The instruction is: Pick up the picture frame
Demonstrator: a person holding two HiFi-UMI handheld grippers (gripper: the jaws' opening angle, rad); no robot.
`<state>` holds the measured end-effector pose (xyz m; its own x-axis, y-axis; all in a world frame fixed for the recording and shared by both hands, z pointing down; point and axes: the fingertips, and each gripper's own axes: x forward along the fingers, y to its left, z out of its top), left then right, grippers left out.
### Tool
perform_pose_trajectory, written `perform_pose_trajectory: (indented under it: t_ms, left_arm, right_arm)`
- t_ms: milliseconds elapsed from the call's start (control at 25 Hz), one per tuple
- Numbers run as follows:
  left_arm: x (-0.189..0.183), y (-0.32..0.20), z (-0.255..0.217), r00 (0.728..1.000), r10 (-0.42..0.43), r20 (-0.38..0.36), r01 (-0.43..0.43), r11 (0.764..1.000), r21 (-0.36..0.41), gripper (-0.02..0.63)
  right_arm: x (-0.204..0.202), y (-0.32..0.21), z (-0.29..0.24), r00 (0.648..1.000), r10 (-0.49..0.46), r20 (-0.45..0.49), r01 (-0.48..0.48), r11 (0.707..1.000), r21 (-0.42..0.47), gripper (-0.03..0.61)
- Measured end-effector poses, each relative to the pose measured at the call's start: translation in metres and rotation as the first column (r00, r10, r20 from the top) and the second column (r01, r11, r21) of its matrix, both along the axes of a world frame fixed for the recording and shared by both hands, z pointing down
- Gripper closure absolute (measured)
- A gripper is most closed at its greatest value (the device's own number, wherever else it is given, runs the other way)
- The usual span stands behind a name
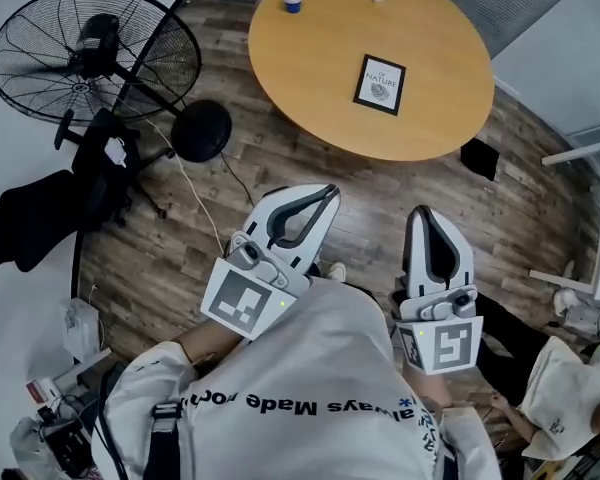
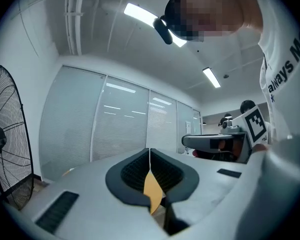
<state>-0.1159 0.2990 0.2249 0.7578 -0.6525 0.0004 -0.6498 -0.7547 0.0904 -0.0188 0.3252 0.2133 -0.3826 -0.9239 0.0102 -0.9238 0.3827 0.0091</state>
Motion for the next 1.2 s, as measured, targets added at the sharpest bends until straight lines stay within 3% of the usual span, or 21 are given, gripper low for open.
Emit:
perform_pose_trajectory:
  t_ms: [680,1200]
  left_arm:
    - [-0.009,-0.061,0.025,1.0,0.018,0.01,-0.018,0.999,-0.049,0.584]
    - [0.059,-0.14,0.027,0.999,0.036,0.035,-0.034,0.998,-0.057,0.583]
  right_arm:
    - [-0.006,-0.058,0.027,0.999,0.031,-0.007,-0.031,0.998,-0.049,0.545]
    - [0.06,-0.133,0.03,0.999,0.051,0.007,-0.051,0.998,-0.046,0.545]
